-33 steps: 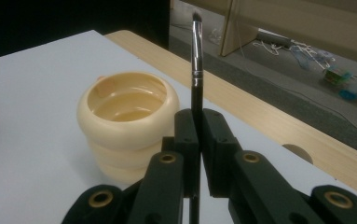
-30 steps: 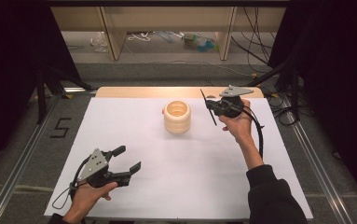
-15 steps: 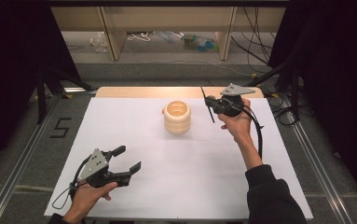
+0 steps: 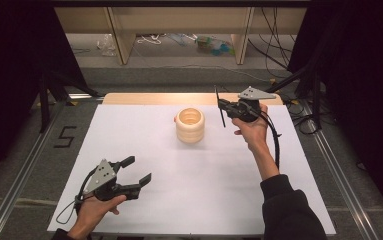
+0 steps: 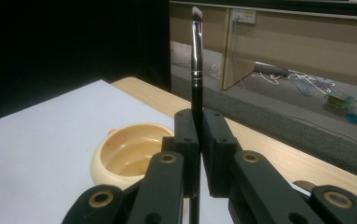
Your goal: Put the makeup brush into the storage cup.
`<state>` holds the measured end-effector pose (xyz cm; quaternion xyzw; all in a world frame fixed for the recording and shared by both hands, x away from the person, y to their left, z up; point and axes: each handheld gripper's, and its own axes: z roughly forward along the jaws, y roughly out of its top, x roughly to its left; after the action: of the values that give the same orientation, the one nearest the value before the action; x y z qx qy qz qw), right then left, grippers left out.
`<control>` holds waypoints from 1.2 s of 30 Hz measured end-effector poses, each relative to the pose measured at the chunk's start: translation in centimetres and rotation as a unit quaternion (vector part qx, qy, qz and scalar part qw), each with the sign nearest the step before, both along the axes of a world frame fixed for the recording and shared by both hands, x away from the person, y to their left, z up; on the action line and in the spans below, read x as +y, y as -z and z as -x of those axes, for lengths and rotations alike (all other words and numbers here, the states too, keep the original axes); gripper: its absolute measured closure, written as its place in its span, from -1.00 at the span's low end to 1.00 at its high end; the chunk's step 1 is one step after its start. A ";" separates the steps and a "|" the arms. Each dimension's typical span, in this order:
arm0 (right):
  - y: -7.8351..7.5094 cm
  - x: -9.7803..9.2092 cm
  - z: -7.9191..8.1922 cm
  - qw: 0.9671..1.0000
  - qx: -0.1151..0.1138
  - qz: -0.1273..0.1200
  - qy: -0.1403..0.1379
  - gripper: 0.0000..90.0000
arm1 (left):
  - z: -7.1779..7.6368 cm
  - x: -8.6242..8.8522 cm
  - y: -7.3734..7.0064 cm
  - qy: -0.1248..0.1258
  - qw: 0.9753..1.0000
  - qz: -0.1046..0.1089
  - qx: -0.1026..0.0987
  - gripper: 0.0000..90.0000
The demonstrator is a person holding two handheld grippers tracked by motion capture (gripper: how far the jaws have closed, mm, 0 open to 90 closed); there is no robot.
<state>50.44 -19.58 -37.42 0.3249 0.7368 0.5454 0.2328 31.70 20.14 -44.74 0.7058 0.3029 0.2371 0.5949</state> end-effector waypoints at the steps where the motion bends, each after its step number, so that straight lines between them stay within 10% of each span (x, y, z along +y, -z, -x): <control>1: 0.0 0.0 0.0 1.000 0.001 -0.002 0.000 0.90 | 0.0 0.0 0.0 0.000 1.000 -0.001 -0.001 -0.59; 36: -1.1 3.6 -0.9 1.000 -0.007 -0.017 -0.011 0.90 | 0.1 0.0 0.0 -0.001 1.000 0.004 0.002 -0.59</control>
<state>51.34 -15.98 -36.34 0.3167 0.7293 0.5629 0.2259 31.63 20.13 -44.71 0.7037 0.3058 0.2351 0.5967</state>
